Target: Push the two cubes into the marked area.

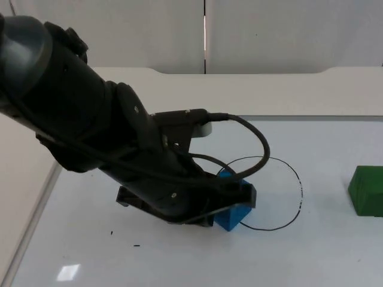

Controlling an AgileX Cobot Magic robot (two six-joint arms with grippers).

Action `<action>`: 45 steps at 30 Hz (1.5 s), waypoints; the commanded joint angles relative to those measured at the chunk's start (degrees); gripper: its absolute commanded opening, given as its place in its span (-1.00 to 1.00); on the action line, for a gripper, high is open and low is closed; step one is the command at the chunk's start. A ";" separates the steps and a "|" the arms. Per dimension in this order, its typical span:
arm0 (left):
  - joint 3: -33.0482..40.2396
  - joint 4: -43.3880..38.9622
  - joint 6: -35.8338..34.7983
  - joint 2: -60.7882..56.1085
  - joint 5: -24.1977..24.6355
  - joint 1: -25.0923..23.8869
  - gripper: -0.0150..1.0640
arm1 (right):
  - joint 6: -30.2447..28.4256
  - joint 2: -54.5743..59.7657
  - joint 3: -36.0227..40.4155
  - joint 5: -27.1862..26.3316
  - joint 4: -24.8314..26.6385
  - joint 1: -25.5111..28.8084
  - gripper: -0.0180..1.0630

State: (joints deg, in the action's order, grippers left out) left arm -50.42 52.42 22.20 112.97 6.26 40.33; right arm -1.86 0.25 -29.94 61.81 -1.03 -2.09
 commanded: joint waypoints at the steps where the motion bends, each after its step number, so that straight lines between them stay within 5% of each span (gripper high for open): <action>1: -0.21 1.08 -0.13 0.53 -0.76 0.24 -0.97 | -0.02 -0.25 0.43 -0.06 -0.16 0.20 0.98; 45: -3.89 1.92 0.01 2.58 -1.01 0.24 -0.97 | -0.02 -0.25 0.43 -0.06 -0.16 0.20 0.98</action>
State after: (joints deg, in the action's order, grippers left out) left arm -54.16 53.15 22.20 115.08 5.29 40.33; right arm -1.86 0.25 -29.94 61.81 -1.03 -2.09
